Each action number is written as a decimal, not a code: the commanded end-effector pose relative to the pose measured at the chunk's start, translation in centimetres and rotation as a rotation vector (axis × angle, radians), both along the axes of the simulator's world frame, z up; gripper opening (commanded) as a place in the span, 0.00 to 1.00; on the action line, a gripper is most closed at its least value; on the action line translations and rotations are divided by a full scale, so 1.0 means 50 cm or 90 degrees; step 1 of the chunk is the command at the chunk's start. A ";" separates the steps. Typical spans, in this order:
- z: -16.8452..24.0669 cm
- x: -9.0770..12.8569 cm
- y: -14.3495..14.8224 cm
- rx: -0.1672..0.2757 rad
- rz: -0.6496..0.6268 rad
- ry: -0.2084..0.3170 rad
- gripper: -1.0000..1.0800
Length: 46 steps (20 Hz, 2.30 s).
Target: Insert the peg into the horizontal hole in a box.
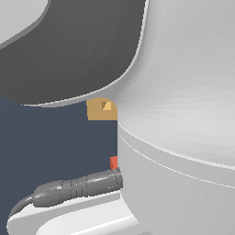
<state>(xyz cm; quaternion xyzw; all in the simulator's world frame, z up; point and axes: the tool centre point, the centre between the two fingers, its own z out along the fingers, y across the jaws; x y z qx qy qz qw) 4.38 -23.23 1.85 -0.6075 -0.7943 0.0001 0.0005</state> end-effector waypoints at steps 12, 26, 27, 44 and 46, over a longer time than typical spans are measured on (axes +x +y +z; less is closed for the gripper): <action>0.001 -0.003 0.007 0.000 -0.002 0.000 0.00; 0.022 -0.058 0.121 0.000 -0.036 0.000 0.00; 0.024 -0.065 0.136 0.000 -0.040 0.000 0.00; 0.080 -0.173 0.462 0.000 -0.133 0.000 0.00; 0.086 -0.181 0.497 0.000 -0.142 0.000 0.00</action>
